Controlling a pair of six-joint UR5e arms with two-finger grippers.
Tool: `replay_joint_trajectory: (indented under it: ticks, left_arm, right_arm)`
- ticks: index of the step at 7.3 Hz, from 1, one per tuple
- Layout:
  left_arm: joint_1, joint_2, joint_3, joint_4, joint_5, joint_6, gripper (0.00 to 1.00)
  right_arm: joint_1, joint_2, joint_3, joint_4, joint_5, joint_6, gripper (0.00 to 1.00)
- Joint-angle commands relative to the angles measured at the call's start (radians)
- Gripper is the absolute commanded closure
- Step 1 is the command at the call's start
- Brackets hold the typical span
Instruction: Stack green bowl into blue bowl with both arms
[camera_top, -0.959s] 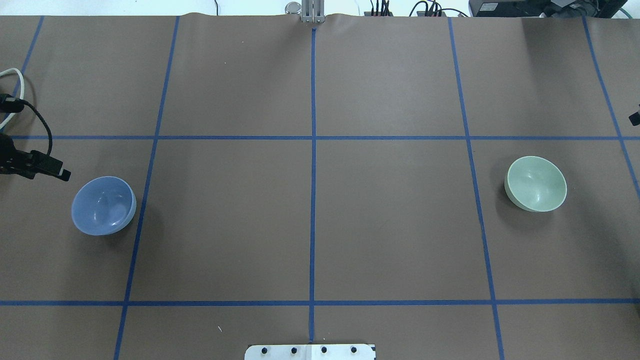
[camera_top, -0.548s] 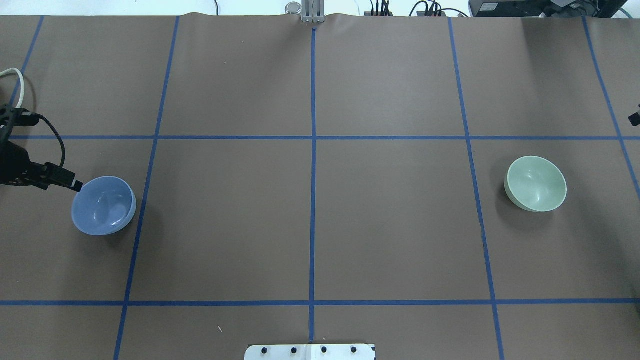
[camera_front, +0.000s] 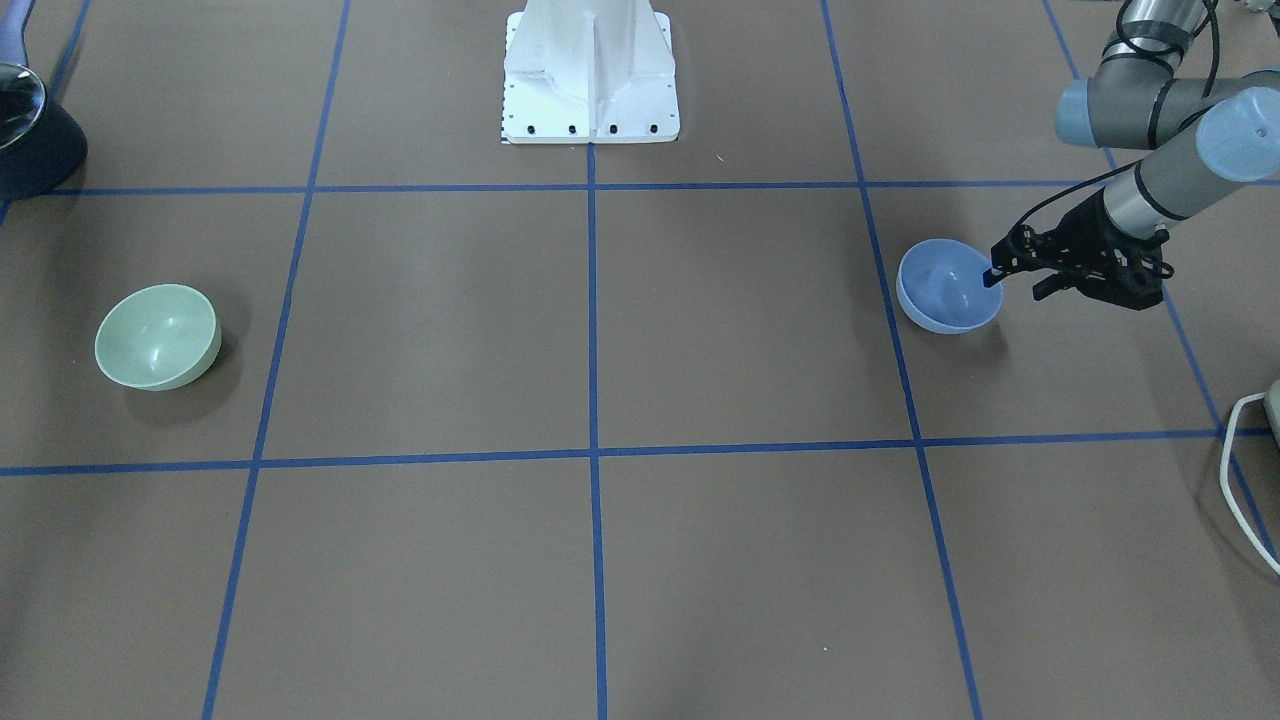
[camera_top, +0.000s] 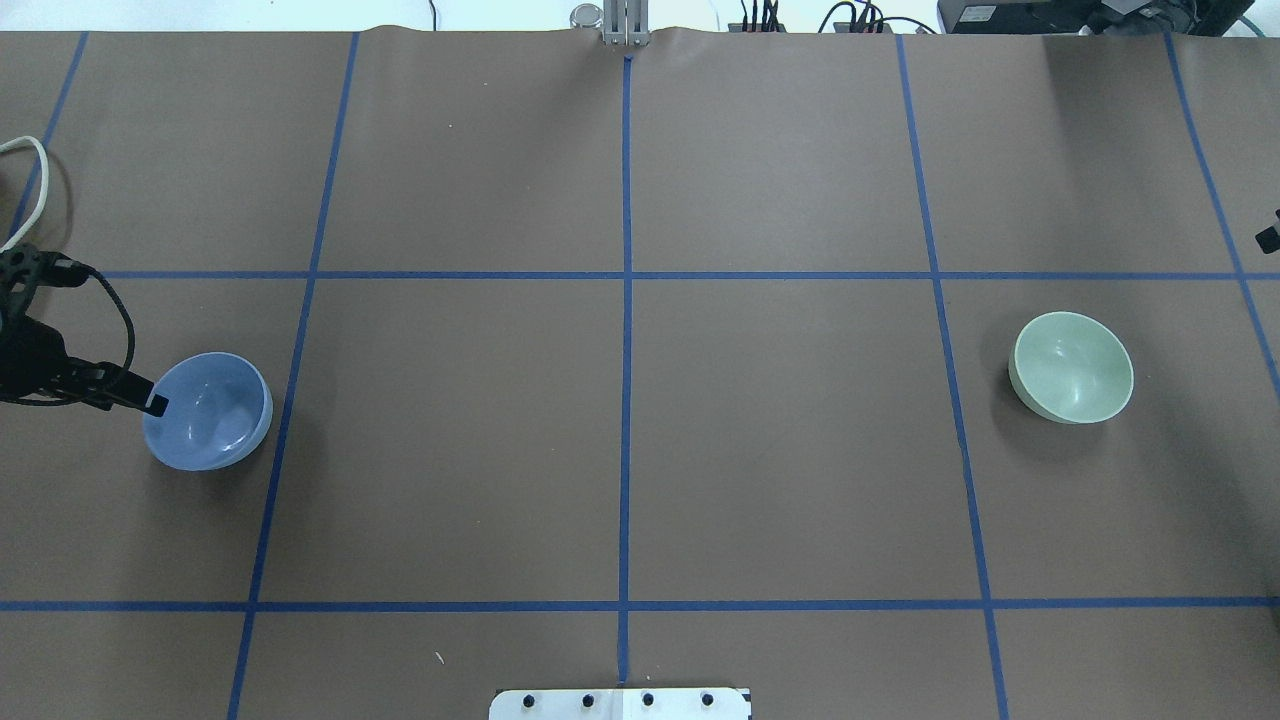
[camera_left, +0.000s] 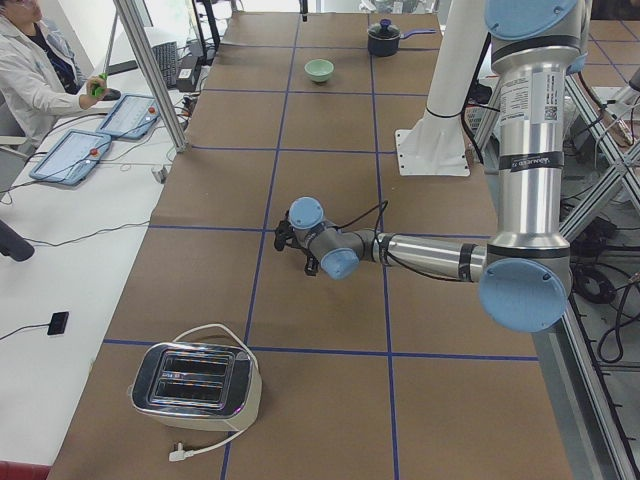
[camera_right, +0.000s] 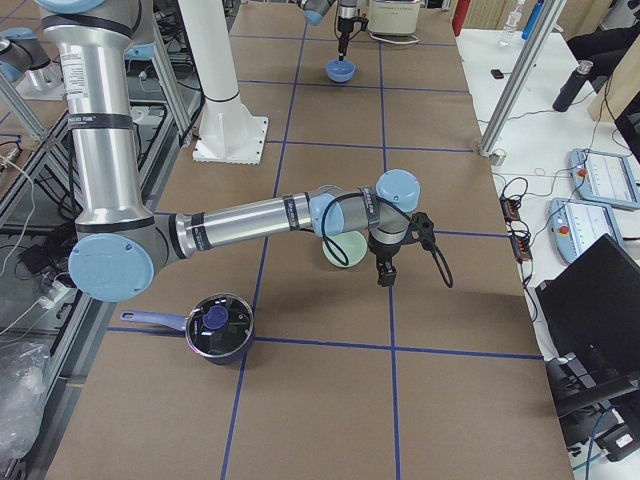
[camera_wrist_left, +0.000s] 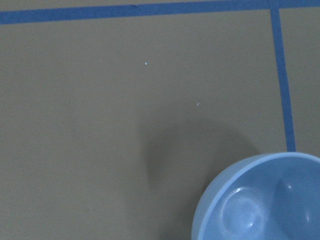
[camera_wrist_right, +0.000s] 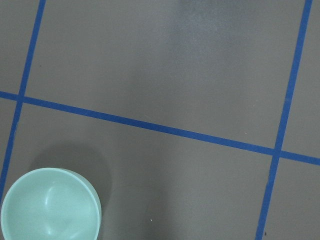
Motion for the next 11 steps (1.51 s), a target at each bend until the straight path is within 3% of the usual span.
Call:
replay_joint_trajectory:
  ticks: [1,5,7,8,11]
  left_arm:
    - [0.005,-0.004,0.001,-0.003,-0.004,-0.020,0.56]
    - [0.017,-0.015,-0.004,-0.004,-0.004,-0.052,0.56]
    - [0.029,-0.015,0.001,-0.038,0.003,-0.115,0.84]
    - [0.034,-0.015,-0.001,-0.041,0.003,-0.139,0.90]
    - [0.032,-0.020,-0.021,-0.042,-0.006,-0.178,0.91]
  right_arm:
    - [-0.002,0.000,-0.001,0.000,0.000,0.000,0.00]
    - [-0.002,0.000,-0.003,0.000,0.000,-0.002,0.00]
    - [-0.002,0.000,-0.003,0.000,0.000,-0.003,0.00]
    - [-0.002,0.000,-0.003,0.000,0.000,-0.003,0.00]
    - [-0.002,0.000,-0.145,0.222,0.001,0.009,0.00]
